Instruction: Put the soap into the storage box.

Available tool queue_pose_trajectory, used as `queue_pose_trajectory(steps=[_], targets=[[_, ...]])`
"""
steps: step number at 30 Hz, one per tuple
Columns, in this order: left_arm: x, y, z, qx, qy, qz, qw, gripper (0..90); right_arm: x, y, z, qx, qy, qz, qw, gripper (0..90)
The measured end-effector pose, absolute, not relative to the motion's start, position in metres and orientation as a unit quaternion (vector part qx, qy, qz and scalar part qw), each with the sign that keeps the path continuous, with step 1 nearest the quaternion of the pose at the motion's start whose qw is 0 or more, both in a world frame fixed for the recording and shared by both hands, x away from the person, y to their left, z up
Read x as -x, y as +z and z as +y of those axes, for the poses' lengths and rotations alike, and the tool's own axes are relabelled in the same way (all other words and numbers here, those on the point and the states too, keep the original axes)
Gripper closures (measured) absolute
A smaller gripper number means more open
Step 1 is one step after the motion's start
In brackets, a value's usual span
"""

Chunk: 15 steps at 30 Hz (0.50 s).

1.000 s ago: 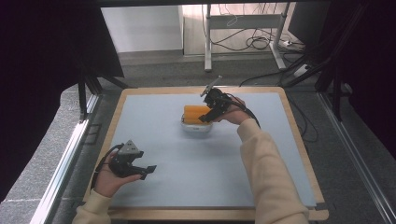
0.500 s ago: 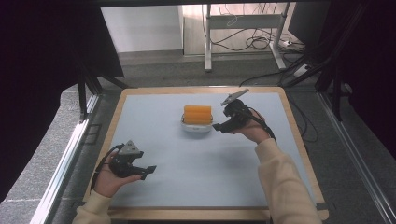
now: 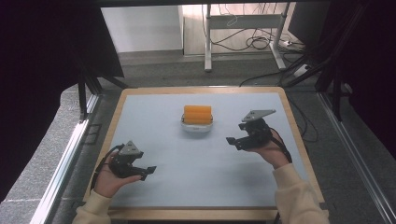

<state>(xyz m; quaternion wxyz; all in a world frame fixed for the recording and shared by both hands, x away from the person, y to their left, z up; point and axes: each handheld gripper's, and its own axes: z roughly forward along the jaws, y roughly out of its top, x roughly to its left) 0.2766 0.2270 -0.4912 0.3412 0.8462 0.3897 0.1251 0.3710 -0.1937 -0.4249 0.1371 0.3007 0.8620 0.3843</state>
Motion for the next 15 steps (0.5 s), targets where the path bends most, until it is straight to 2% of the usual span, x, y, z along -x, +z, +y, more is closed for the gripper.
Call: queue_pose_trajectory(steps=[7,15], targets=[[-0.277,-0.491,0.227,-0.846,0.125,0.39,0.342,21.5,-0.345,-0.448,-0.224,-0.333,0.394,0.846,0.137,24.0],[-0.276,-0.49,0.228,-0.845,0.126,0.389,0.345,21.6,-0.339,-0.452,-0.229,-0.34,0.394,0.841,0.145,24.0]])
